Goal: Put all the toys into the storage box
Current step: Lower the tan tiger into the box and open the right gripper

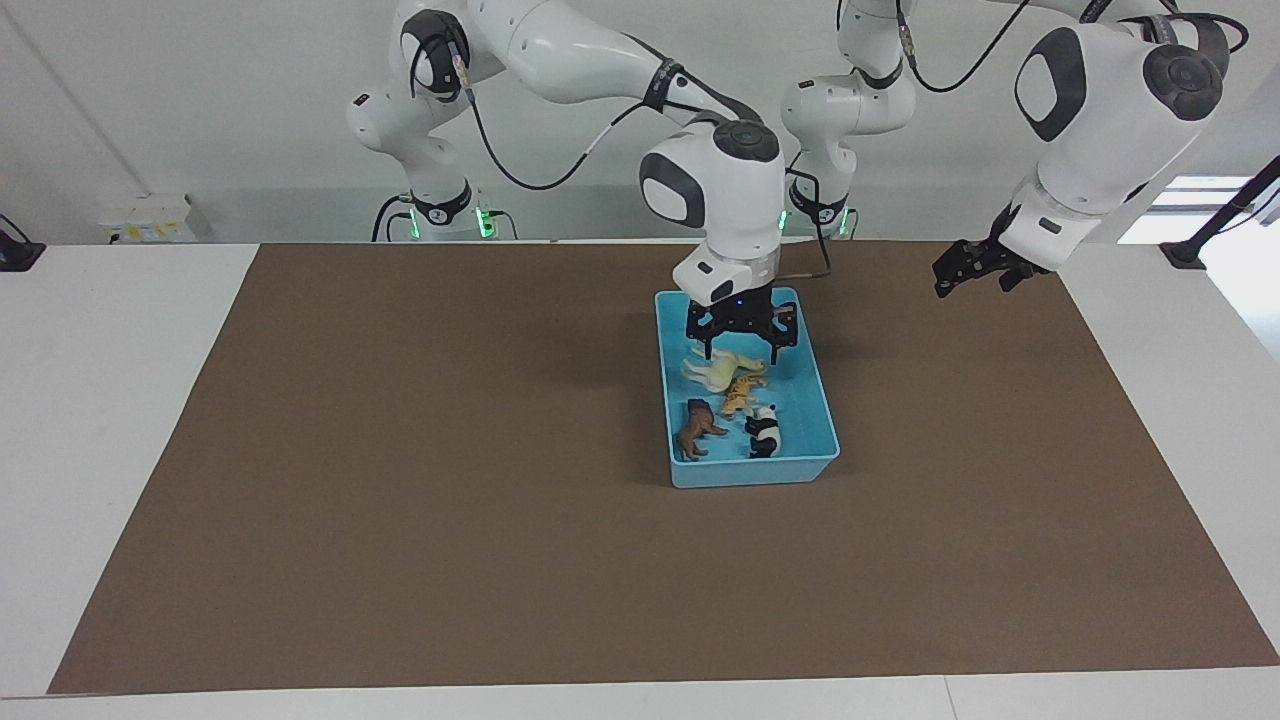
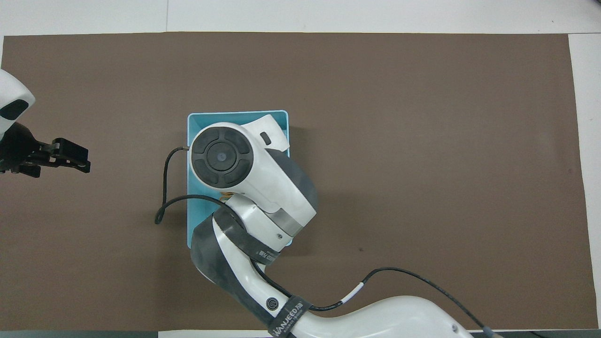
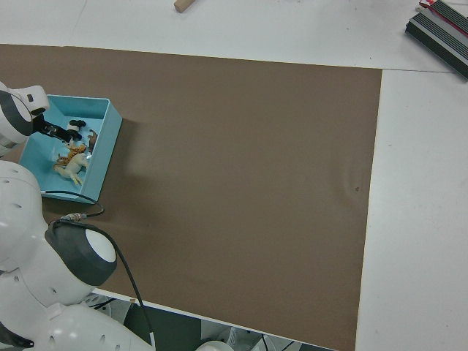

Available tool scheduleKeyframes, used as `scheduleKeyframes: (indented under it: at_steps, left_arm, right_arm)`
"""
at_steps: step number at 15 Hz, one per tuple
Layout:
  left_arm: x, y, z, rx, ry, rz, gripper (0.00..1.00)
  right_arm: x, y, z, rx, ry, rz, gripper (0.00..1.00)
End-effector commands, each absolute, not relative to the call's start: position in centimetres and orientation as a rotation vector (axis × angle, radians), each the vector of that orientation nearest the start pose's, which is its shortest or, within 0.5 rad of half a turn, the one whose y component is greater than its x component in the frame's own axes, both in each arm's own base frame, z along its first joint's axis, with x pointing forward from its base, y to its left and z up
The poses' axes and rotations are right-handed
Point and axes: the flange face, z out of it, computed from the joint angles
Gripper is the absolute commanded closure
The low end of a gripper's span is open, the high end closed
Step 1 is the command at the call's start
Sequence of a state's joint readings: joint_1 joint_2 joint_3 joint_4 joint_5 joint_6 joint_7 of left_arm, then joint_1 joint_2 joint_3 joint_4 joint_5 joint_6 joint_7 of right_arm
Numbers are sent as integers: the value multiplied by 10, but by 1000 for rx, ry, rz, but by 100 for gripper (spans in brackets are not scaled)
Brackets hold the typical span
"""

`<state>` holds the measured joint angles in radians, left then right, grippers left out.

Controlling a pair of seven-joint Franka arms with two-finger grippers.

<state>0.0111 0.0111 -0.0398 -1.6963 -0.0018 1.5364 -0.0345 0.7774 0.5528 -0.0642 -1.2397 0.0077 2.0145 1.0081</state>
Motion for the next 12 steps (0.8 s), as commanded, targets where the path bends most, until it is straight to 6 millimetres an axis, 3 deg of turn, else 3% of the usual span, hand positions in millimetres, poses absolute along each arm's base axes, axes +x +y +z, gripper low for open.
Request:
scheduleKeyframes:
  at_steps: [1,3,7,10,12]
  left_arm:
    - [544,-12,555,-3116,32,282,0]
    - [544,-14,555,-3116,42,275,0]
    - [542,-18,564,-3118,37,237,0]
    - [541,-15,567,-3118,25,232,0]
    - [541,-14,567,-3119,22,232,0]
  right_arm:
    - [587,400,540,-2947,362,-315,0]
    - [617,332,564,-2977,173,-363,0]
    - [654,203,581,-3060,-79,-358,0]
    - [642,123,600,-3116,-145,-186,0]
    - [626,88,612,-3129,-71,-91,0]
